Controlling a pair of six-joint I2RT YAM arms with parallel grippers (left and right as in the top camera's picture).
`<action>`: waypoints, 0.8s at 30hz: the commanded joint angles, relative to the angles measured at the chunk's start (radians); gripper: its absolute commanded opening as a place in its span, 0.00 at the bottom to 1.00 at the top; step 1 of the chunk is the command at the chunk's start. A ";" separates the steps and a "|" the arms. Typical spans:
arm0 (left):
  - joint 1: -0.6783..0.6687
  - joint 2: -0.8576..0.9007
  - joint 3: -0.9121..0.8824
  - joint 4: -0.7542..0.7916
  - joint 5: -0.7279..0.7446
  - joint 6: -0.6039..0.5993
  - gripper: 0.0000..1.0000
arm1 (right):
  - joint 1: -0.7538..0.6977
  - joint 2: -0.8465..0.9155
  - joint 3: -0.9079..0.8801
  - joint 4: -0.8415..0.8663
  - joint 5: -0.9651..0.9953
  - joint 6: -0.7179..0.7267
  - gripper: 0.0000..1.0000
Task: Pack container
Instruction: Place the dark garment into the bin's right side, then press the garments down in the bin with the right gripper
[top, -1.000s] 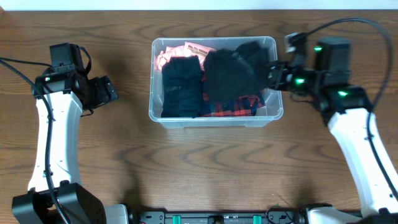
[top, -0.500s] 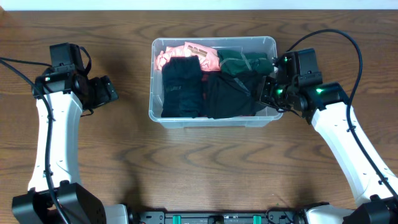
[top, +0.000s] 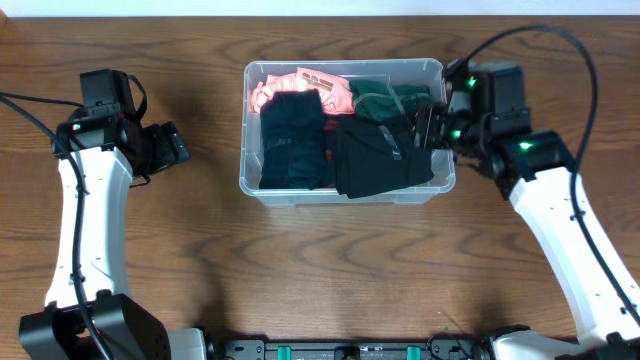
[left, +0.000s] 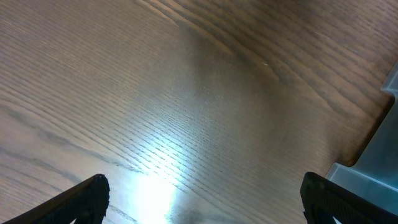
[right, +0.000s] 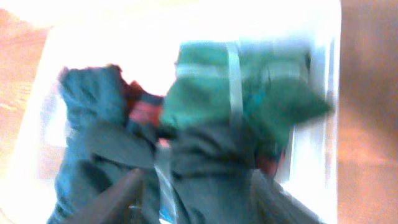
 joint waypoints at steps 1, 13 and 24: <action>0.004 0.006 0.001 -0.002 -0.005 -0.010 0.98 | 0.027 -0.024 0.032 0.005 -0.050 -0.056 0.17; 0.004 0.006 0.001 -0.002 -0.005 -0.010 0.98 | 0.194 0.119 -0.020 -0.011 -0.027 -0.055 0.01; 0.004 0.006 0.001 -0.002 -0.005 -0.010 0.98 | 0.210 0.453 -0.035 0.002 0.030 -0.063 0.01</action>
